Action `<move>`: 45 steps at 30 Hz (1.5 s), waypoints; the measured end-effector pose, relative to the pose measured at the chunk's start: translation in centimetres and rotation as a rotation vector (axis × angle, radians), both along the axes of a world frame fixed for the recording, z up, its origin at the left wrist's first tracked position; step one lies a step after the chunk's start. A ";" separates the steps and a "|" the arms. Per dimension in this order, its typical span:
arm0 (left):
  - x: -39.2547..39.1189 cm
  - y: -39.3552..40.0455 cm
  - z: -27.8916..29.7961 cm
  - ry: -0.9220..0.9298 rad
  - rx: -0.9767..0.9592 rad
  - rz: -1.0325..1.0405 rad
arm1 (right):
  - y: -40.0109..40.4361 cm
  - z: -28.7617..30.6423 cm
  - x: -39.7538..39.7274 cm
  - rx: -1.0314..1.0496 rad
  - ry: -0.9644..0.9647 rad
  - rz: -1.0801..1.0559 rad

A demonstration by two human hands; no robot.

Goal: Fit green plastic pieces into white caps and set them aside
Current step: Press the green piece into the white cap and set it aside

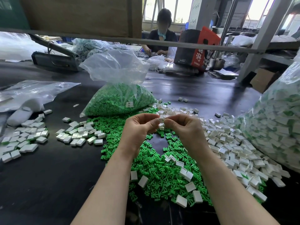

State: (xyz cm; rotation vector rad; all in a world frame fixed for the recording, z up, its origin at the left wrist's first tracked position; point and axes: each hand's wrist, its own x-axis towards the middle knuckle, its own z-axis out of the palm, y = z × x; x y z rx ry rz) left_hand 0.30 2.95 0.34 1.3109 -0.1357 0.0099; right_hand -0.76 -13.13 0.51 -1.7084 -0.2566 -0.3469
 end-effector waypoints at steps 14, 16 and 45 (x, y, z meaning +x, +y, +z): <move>0.1 0.2 -0.4 -0.118 0.264 0.007 | -0.5 0.2 -0.5 -0.157 0.072 0.026; 0.1 0.2 -0.4 -0.131 0.286 0.007 | -0.6 0.3 -0.5 -0.174 0.071 0.029; -0.1 0.1 -0.4 -0.197 0.319 -0.005 | -0.8 0.0 -0.6 -0.102 0.031 0.079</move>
